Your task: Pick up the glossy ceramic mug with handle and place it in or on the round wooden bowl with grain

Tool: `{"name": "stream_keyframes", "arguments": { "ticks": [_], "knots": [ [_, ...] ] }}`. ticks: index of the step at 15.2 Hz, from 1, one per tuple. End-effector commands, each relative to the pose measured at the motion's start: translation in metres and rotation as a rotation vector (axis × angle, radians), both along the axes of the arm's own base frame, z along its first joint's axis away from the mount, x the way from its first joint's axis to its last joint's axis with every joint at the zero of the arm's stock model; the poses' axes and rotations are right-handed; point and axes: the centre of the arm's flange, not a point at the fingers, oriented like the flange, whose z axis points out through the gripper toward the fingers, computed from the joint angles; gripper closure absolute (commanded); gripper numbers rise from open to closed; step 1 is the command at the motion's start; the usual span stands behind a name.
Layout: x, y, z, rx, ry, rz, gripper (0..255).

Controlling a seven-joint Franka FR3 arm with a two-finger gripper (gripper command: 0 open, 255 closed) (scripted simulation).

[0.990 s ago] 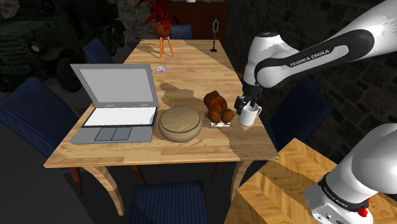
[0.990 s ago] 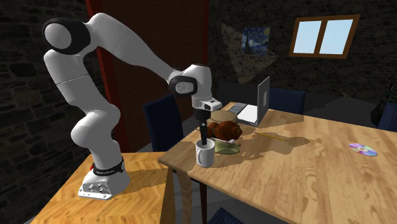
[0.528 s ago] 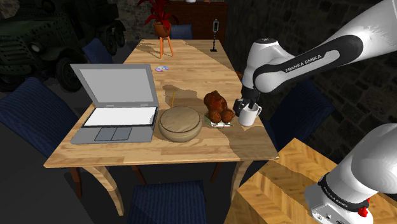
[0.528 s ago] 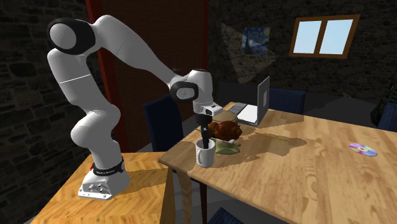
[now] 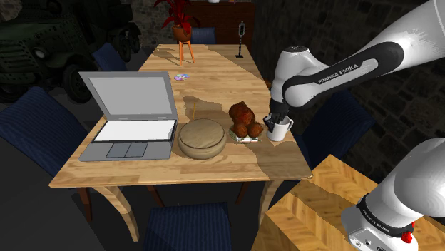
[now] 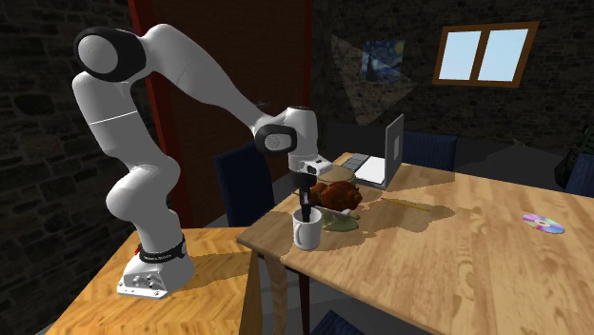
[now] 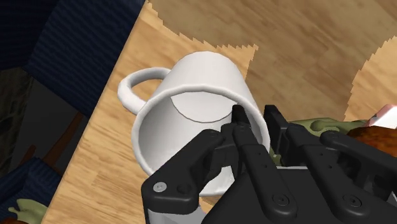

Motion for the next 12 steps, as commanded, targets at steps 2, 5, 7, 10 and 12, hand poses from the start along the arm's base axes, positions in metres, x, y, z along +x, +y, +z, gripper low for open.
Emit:
{"name": "stream_keyframes", "arguments": {
  "ticks": [2,5,7,10,12],
  "knots": [
    [0.0,0.001,-0.002,0.0,0.004,0.002,255],
    [0.0,0.001,-0.002,0.0,0.004,0.002,255],
    [-0.001,-0.002,0.0,0.0,0.004,0.002,255],
    [-0.001,-0.002,0.016,0.0,0.004,0.002,255],
    [-0.001,-0.002,0.026,0.0,0.004,0.002,255]
  ]
}}
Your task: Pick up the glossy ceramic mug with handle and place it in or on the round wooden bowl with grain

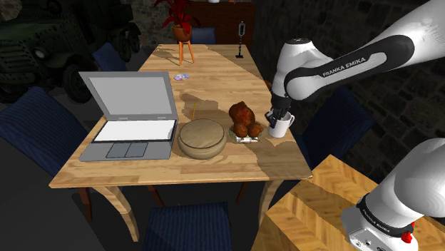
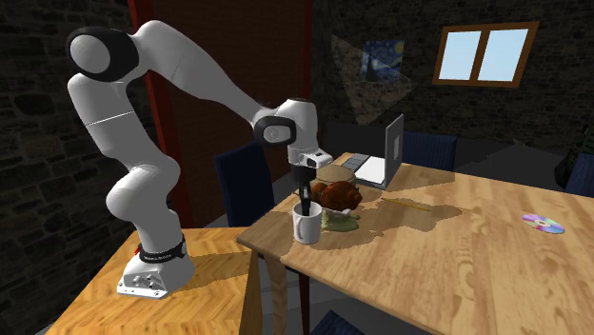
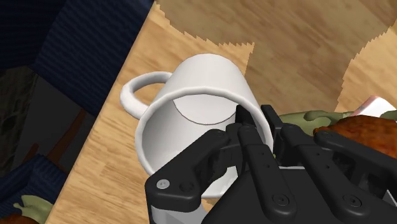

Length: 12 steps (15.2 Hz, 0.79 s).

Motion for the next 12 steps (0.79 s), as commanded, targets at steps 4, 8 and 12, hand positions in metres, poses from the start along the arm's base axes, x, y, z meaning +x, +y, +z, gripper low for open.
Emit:
{"name": "stream_keyframes", "arguments": {
  "ticks": [4,8,12],
  "knots": [
    [0.001,0.0,0.026,0.0,0.0,0.0,255],
    [0.001,0.0,0.047,0.0,0.0,0.0,255],
    [0.001,0.0,0.068,0.0,0.0,0.0,255]
  ]
}}
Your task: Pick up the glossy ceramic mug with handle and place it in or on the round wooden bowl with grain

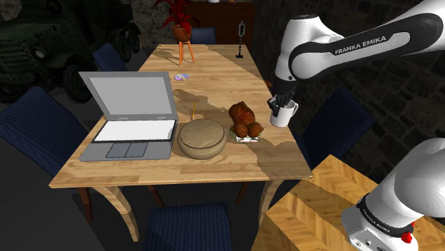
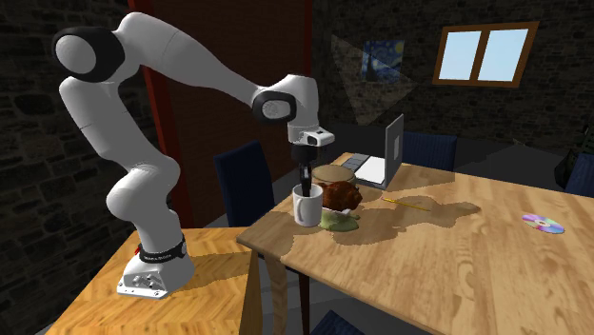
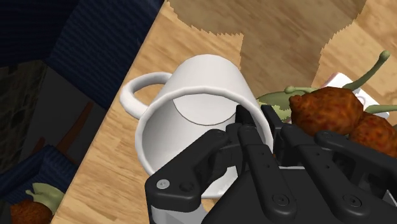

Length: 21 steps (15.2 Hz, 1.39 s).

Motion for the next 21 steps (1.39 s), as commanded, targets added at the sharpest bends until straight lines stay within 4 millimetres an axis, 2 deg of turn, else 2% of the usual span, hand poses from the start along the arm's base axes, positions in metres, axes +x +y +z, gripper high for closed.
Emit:
{"name": "stream_keyframes", "arguments": {
  "ticks": [1,16,21],
  "knots": [
    [0.0,-0.001,0.011,0.0,0.0,0.0,255],
    [0.0,-0.001,0.088,0.0,0.0,0.0,255],
    [0.025,0.06,0.093,0.0,0.0,0.0,255]
  ]
}}
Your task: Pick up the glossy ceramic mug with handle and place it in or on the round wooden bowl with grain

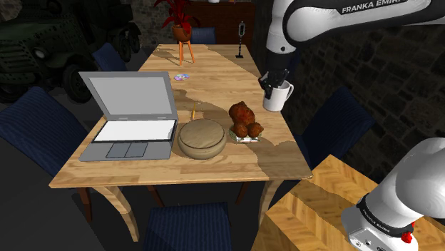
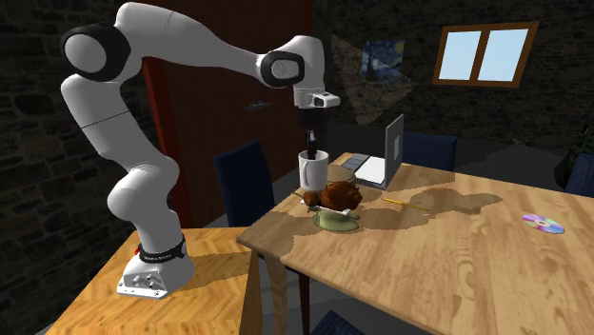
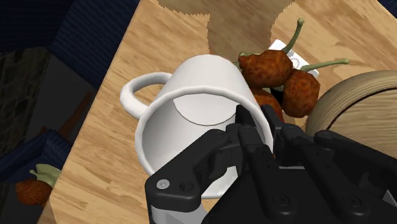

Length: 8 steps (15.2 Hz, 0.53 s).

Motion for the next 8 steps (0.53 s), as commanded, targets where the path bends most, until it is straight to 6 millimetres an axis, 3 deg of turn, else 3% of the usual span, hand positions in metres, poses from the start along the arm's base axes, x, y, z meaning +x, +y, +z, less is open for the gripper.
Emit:
{"name": "stream_keyframes", "arguments": {
  "ticks": [1,8],
  "knots": [
    [0.01,0.025,0.002,0.001,0.0,-0.001,255],
    [0.045,0.11,0.009,0.001,0.0,-0.001,255]
  ]
}}
